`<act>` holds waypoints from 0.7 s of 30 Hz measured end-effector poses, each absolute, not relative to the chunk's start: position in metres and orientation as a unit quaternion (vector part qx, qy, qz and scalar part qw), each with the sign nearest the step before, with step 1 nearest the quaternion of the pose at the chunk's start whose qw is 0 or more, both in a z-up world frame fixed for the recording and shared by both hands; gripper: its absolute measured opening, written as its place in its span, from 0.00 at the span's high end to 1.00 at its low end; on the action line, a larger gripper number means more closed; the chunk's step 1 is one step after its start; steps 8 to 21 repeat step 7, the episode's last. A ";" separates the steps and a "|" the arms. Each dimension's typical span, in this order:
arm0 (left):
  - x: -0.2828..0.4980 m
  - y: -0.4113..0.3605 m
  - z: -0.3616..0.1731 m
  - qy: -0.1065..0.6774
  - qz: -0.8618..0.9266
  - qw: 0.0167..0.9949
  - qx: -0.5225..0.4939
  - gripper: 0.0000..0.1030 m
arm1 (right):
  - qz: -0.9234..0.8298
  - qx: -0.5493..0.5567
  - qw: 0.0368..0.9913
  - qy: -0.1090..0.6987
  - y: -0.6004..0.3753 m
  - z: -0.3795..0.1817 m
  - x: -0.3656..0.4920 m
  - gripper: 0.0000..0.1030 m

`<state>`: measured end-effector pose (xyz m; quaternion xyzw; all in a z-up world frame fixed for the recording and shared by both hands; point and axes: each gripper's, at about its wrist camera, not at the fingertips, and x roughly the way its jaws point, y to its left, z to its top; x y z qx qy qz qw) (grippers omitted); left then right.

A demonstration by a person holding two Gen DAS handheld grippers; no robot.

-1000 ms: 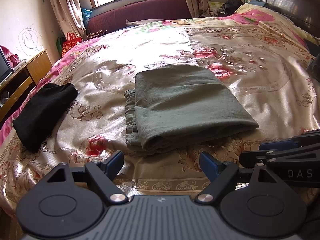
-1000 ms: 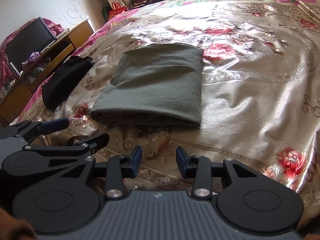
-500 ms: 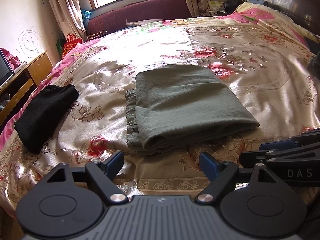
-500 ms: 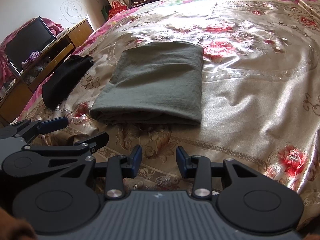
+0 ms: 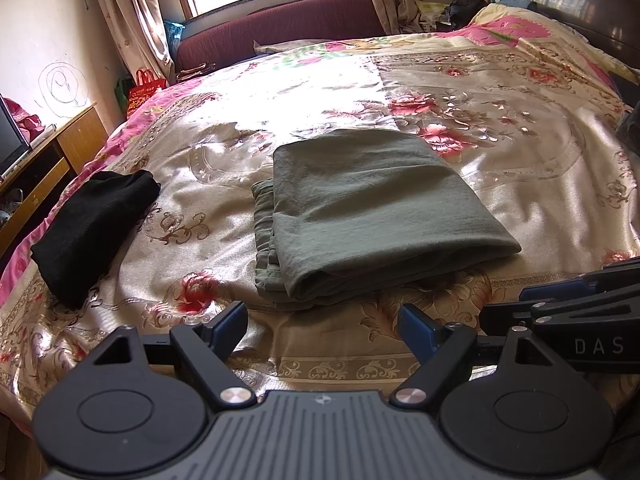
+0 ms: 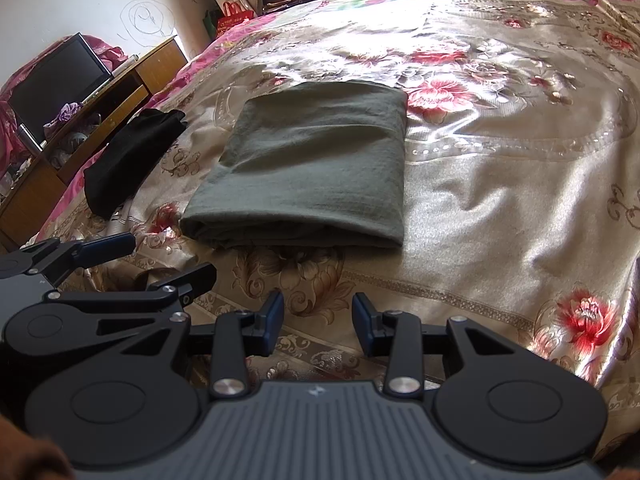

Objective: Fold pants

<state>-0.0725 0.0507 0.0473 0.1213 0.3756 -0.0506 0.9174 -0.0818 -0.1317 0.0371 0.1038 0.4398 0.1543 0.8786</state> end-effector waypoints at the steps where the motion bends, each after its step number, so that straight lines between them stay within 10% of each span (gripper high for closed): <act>1: -0.072 0.051 0.047 0.375 -0.051 0.917 0.122 0.08 | 0.154 0.104 0.879 0.440 -0.132 0.037 -0.082 0.62; 21: -0.072 0.051 0.047 0.375 -0.050 0.917 0.124 0.08 | 0.154 0.104 0.878 0.440 -0.132 0.037 -0.082 0.62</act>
